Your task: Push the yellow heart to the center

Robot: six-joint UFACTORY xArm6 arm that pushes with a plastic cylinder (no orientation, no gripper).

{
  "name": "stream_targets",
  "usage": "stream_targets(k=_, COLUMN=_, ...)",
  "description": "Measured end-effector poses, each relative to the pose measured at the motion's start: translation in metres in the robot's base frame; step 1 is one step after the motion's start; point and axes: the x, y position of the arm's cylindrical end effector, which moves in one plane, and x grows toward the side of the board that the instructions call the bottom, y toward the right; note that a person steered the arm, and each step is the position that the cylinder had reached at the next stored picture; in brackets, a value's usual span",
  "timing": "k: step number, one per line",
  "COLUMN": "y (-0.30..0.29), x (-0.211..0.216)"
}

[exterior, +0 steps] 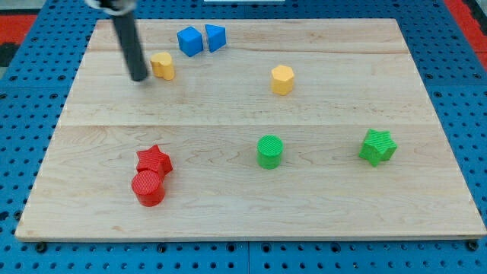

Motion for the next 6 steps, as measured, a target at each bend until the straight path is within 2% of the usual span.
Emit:
stream_targets(k=1, y=-0.018, x=-0.012)
stream_targets(k=2, y=0.065, x=-0.029)
stream_targets(k=3, y=0.128, x=-0.003)
stream_targets(k=4, y=0.148, x=0.006)
stream_targets(k=5, y=0.203, x=0.022)
stream_targets(k=6, y=0.186, x=0.052)
